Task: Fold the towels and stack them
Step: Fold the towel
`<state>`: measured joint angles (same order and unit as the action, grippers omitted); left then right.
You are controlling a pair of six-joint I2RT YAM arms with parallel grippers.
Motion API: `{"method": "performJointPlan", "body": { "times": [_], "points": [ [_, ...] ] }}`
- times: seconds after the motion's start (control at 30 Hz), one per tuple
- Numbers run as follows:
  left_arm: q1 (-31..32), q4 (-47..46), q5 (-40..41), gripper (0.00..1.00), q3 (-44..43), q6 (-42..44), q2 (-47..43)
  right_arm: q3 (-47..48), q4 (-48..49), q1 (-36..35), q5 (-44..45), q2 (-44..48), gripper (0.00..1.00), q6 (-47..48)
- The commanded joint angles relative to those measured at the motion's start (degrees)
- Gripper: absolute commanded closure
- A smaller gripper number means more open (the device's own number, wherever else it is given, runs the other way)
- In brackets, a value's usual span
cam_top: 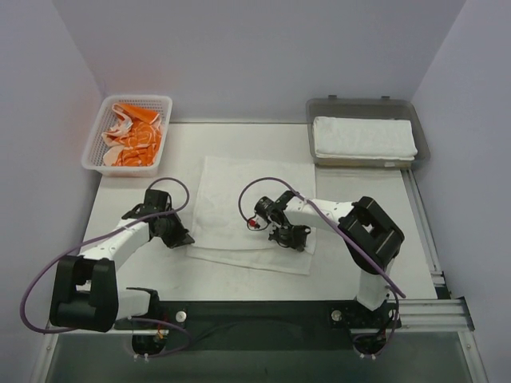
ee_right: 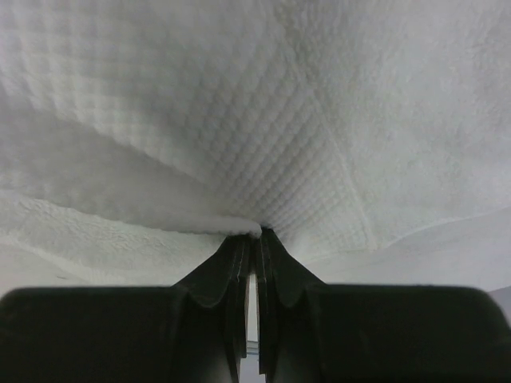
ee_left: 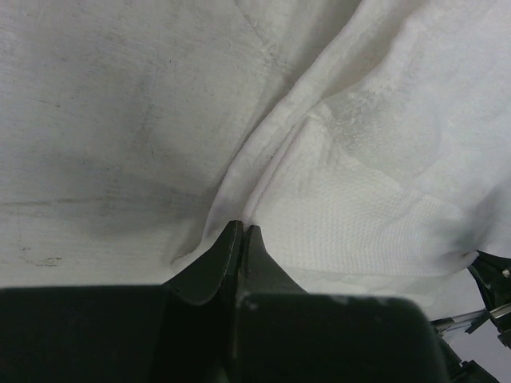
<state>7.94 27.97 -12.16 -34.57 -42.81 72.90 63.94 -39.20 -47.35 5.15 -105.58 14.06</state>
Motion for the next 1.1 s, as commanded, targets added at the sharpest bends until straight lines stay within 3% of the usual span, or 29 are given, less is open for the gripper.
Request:
{"method": "performJointPlan", "body": {
  "times": [0.0, 0.3, 0.5, 0.8, 1.0, 1.07],
  "points": [
    [-0.1, -2.0, 2.1, 1.0, -3.7, 1.2, 0.1, -0.4, -2.3, 0.3, 4.3, -0.1, 1.0, -0.8],
    [0.0, 8.1, 2.2, 1.0, -18.8, 1.3, -9.3, 10.5, -16.4, -0.9, 14.2, 12.8, 1.0, -1.3],
    [0.1, 14.4, 2.2, 1.0, -22.3, 1.8, -16.8, 14.4, -24.5, -6.0, 14.2, 18.9, 1.0, -4.9],
    [0.1, 18.0, 4.7, 1.0, -8.5, 2.5, -26.1, 1.5, -22.3, -11.3, 6.4, 21.4, 1.0, -12.0],
    [0.1, 10.3, 6.3, 1.0, -0.9, 2.2, -19.6, -3.1, -12.6, -12.1, 0.5, 13.8, 1.0, -12.8],
    [0.1, 8.4, 6.3, 1.0, -0.5, 2.1, -16.0, -4.0, -10.0, -12.1, -1.7, 10.2, 0.95, -13.1]
  ]
}}
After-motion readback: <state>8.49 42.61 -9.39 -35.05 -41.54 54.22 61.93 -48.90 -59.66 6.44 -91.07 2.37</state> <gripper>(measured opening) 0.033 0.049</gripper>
